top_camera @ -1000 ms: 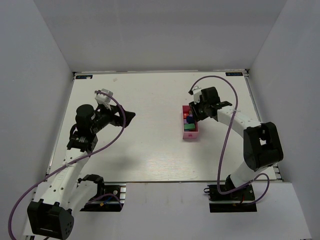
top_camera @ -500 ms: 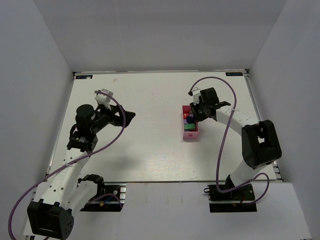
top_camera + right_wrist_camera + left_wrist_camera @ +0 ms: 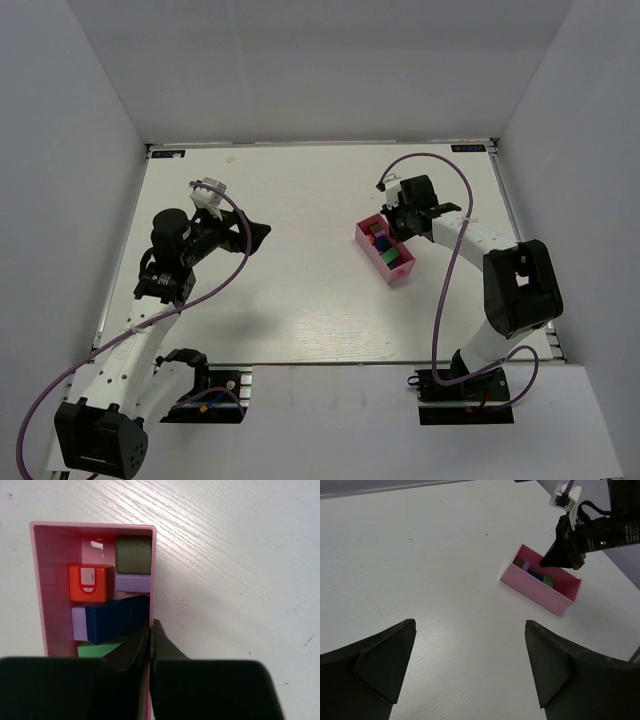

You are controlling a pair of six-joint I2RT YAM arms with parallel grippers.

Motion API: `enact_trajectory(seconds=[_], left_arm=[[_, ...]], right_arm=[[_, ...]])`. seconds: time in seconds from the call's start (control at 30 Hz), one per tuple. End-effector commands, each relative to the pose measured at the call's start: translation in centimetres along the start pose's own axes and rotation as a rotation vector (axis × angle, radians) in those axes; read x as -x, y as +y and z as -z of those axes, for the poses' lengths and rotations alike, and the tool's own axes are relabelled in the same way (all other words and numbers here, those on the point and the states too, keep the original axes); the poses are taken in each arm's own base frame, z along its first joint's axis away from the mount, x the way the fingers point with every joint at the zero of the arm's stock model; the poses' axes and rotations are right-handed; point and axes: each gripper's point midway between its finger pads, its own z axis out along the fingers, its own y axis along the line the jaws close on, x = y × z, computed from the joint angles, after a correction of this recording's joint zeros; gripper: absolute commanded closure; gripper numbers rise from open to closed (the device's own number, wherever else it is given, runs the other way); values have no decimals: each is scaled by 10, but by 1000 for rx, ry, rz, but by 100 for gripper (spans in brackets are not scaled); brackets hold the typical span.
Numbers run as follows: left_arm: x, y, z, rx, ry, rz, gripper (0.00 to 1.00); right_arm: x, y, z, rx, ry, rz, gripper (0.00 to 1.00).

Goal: Build the wood block tower

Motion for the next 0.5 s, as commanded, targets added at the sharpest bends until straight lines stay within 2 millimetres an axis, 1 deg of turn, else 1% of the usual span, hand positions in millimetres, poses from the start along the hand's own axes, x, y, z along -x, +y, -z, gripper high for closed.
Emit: enact_trajectory(seconds=[0.0,0.03,0.07,0.1,0.17,0.23,0.27,0.3,0.37,0.4,0.43,0.47], left_arm=[[9,-2,-1,2,-14,-2,0],[7,-1,-1,4,-6,2,0],[7,-1,-1,4,-6,2,0],[7,-1,-1,4,-6,2,0],[7,-1,-1,4,-6,2,0],[7,-1,-1,4,-6,2,0],[7,-1,-1,4,-6,2,0],[7,-1,-1,4,-6,2,0],[7,-1,-1,4,-6,2,0],[7,-1,-1,4,-6,2,0],[7,-1,-1,4,-6,2,0],[7,-1,-1,4,-6,2,0]], right_arm=[[25,-10,17,-58,-83,52,100],[28,-15,21,-92,-97,56,100],[30,-15,22,-91,-105,64,100],[30,-22,25,-130,-104,73,100],[40,-26,35,-161,-146,95,100],[42,-33,44,-225,-153,124,100],[49,-37,48,-261,-178,136,100],[46,-39,49,-280,-172,166,100],[52,-50,57,-374,-189,180,100],[47,-48,55,-386,-181,196,100],[50,-57,61,-454,-181,223,100],[48,-56,59,-470,-180,237,100]])
